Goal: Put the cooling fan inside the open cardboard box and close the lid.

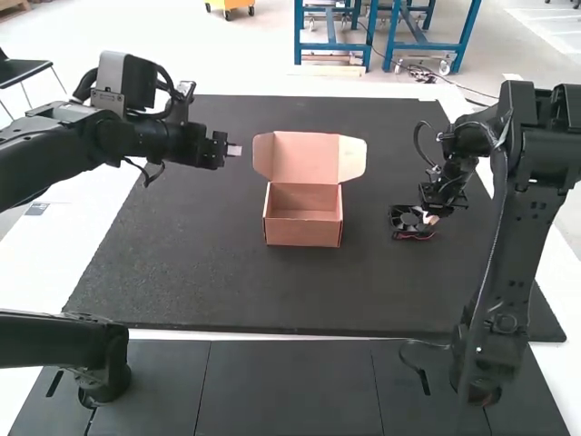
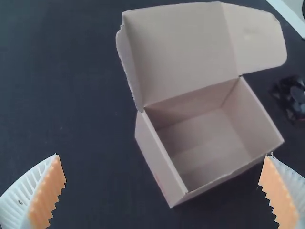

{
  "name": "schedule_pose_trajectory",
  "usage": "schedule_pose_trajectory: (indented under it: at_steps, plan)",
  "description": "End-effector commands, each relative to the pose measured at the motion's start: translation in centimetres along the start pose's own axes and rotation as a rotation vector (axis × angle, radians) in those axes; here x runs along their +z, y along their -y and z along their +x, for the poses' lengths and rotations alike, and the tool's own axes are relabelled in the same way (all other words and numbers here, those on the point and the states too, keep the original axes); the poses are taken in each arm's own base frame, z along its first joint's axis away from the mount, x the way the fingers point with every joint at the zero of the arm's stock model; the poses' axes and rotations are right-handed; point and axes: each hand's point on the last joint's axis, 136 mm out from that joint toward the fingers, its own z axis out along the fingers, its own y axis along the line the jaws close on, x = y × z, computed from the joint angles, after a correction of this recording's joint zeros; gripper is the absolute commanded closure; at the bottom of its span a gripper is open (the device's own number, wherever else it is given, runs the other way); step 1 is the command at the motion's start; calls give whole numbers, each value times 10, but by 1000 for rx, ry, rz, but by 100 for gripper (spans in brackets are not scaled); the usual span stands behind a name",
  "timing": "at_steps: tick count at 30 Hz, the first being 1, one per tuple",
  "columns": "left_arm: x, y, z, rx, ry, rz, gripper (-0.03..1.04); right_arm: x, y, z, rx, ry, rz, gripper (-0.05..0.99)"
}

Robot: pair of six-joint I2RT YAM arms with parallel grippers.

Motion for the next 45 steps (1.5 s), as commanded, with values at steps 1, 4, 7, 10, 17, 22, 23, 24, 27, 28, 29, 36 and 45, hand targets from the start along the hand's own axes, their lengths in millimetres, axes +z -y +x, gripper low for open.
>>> schedule_pose_trajectory:
  at_steps: [1,4,7,10,17,22,23,24,27,28,29,36,45]
  plan:
    - [-8,5,-7,-2,22,19,5,10,-1,-7,18,3,8,95]
    - [-5,4,3,-5,-5,19,5,4,-1,-17,57,41,-4,96]
    - [-5,3,9,8,-19,16,5,-10,-3,-29,74,94,-35,96]
    - [-4,2,17,20,-43,14,5,-37,-6,-42,83,168,-58,96]
    - [-4,0,38,37,-84,10,5,-96,-18,-53,83,295,-92,96]
    - [-8,1,47,38,-98,9,5,-133,-32,-47,87,356,-131,96]
    - [-9,1,48,37,-99,7,5,-141,-35,-46,91,372,-140,96]
    - [-9,1,49,37,-101,7,5,-149,-37,-46,93,389,-144,96]
    - [-10,1,54,37,-110,7,5,-169,-44,-39,100,415,-156,96]
    - [-11,1,55,36,-111,5,5,-176,-50,-34,101,416,-173,96]
    - [-11,2,55,37,-112,5,5,-182,-53,-30,98,420,-178,96]
    - [-11,1,54,38,-109,0,5,-208,-74,15,94,404,-221,96]
    - [-10,0,51,49,-91,-2,5,-224,-136,62,24,414,-295,96]
